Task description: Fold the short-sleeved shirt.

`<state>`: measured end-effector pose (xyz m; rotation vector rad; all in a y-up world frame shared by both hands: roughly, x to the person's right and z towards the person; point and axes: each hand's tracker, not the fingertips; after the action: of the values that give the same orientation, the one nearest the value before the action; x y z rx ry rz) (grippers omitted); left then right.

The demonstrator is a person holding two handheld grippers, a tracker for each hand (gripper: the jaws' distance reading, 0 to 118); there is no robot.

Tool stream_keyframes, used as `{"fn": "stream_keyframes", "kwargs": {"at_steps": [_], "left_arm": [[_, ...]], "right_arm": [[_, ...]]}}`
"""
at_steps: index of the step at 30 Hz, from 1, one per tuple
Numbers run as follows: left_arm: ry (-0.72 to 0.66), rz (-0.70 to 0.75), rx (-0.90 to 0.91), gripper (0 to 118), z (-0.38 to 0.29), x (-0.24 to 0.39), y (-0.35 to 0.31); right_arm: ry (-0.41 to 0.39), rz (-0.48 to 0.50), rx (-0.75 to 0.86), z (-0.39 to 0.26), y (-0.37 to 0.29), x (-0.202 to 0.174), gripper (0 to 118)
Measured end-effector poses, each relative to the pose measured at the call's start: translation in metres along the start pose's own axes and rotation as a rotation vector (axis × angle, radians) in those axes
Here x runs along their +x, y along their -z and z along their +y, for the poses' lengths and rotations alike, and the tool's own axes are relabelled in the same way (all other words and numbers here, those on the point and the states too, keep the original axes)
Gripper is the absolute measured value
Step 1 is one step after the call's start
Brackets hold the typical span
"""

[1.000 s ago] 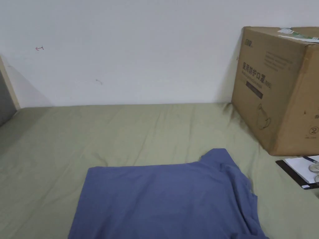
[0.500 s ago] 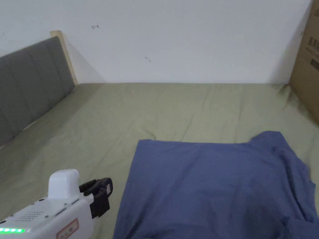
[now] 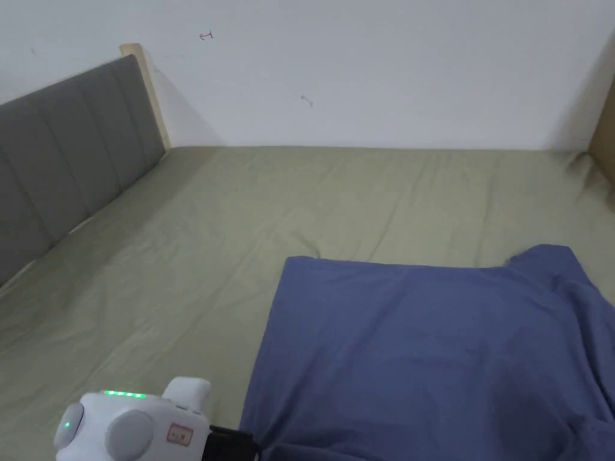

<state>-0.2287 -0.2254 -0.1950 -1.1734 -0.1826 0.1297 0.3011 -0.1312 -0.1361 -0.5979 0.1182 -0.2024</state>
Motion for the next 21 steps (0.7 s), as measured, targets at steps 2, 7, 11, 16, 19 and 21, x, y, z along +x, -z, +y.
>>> {"fn": "stream_keyframes", "kwargs": {"at_steps": [2, 7, 11, 16, 19, 21], "left_arm": [[0.031, -0.019, 0.001, 115, -0.006, 0.006, 0.005], [0.076, 0.006, -0.033, 87, -0.010, 0.009, 0.025], [0.120, 0.048, 0.032, 0, -0.010, 0.019, 0.018], [0.090, 0.028, 0.171, 0, -0.012, 0.020, 0.001], [0.026, -0.015, 0.274, 0, -0.012, 0.022, -0.012], [0.014, -0.009, 0.319, 0, -0.011, 0.025, -0.018]], "right_arm": [[0.009, 0.001, -0.018, -0.001, 0.002, 0.003, 0], [0.006, -0.006, -0.057, -0.002, 0.009, 0.003, 0], [0.003, -0.010, -0.078, -0.002, 0.011, 0.002, 0], [0.037, -0.005, -0.071, -0.001, 0.010, 0.028, 0], [0.067, -0.050, -0.199, -0.002, 0.022, 0.061, 0], [0.089, -0.057, -0.321, -0.006, 0.032, 0.084, 0]]}}
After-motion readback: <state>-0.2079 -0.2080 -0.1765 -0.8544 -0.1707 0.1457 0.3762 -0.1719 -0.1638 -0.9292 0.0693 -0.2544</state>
